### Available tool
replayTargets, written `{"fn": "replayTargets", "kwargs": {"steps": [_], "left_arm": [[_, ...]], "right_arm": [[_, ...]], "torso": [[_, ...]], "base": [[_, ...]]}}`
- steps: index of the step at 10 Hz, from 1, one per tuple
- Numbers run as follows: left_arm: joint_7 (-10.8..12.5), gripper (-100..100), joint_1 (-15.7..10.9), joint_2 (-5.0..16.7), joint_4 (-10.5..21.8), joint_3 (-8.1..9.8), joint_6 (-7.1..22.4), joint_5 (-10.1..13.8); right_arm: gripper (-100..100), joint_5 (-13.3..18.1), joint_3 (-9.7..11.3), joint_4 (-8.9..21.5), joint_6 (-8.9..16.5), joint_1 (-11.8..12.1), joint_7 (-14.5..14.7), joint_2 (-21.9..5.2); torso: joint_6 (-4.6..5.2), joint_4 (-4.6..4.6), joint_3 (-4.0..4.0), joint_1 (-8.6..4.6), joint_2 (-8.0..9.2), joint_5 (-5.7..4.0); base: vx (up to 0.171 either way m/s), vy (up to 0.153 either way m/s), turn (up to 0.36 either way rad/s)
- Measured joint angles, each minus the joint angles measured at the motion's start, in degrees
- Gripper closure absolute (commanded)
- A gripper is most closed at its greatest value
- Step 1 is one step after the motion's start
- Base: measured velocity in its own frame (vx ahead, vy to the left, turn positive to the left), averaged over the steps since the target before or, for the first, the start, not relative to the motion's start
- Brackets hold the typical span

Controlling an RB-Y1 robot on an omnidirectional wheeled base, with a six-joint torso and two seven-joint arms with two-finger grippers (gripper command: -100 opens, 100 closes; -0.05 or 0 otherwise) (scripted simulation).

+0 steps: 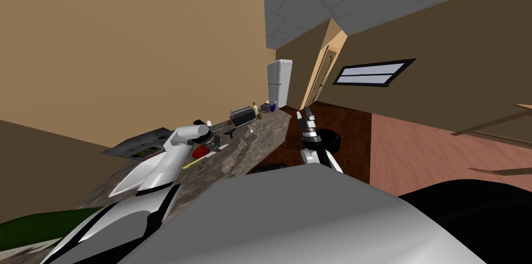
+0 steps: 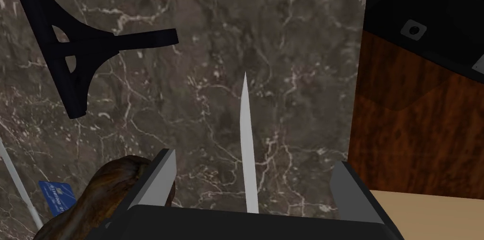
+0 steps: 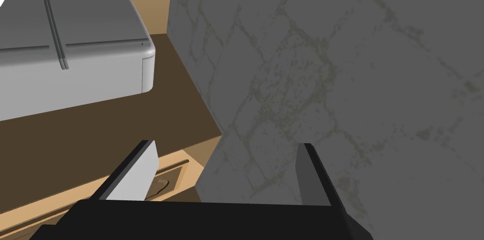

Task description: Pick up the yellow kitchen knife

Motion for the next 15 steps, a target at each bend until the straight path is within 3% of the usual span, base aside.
{"fn": "replayTargets", "kwargs": {"steps": [3,6,7,8,10,11,15], "left_arm": [[1.0,-100,1.4,-0.2,4.4,1.54,1.1,-0.6],[2.2,-100,1.9,-0.2,6.1,2.51,4.2,-0.7],[2.3,0,1.9,-0.2,6.1,2.53,4.5,-0.7],[2.3,-100,1.9,-0.2,6.1,2.52,4.5,-0.7],[2.8,-100,1.3,-2.1,7.5,0.8,2.5,-2.5],[2.9,100,1.3,-2.2,7.5,0.69,2.2,-2.6],[2.9,100,1.3,-2.2,7.5,0.71,2.3,-2.6]], "right_arm": [[0,0.0,0.0,0.0,0.0,0.0,0.0,0.0],[0,0.0,0.0,0.0,0.0,0.0,0.0,0.0],[0,0.0,0.0,0.0,0.0,0.0,0.0,0.0],[0,0.0,0.0,0.0,0.0,0.0,0.0,0.0],[0,0.0,0.0,0.0,0.0,0.0,0.0,0.0],[0,0.0,0.0,0.0,0.0,0.0,0.0,0.0],[0,0.0,0.0,0.0,0.0,0.0,0.0,0.0]], "torso": [[-0.02,-0.02,-0.05,0.15,-0.08,0.04],[-0.01,0.0,0.0,-0.12,0.0,-0.02],[-0.01,0.01,0.02,-0.19,0.03,-0.04],[-0.01,0.01,0.03,-0.22,0.05,-0.05],[-0.01,0.03,0.09,-0.07,0.17,-0.01],[-0.02,0.04,0.08,-0.13,0.14,-0.03],[-0.03,0.02,0.06,-0.21,0.1,-0.02]], "base": [[0.038,0.086,-0.095],[0.01,0.024,-0.013],[0.0,0.0,0.0],[-0.021,0.025,0.002],[-0.03,0.037,-0.005],[0.0,0.0,0.0],[0.0,0.0,-0.001]]}}
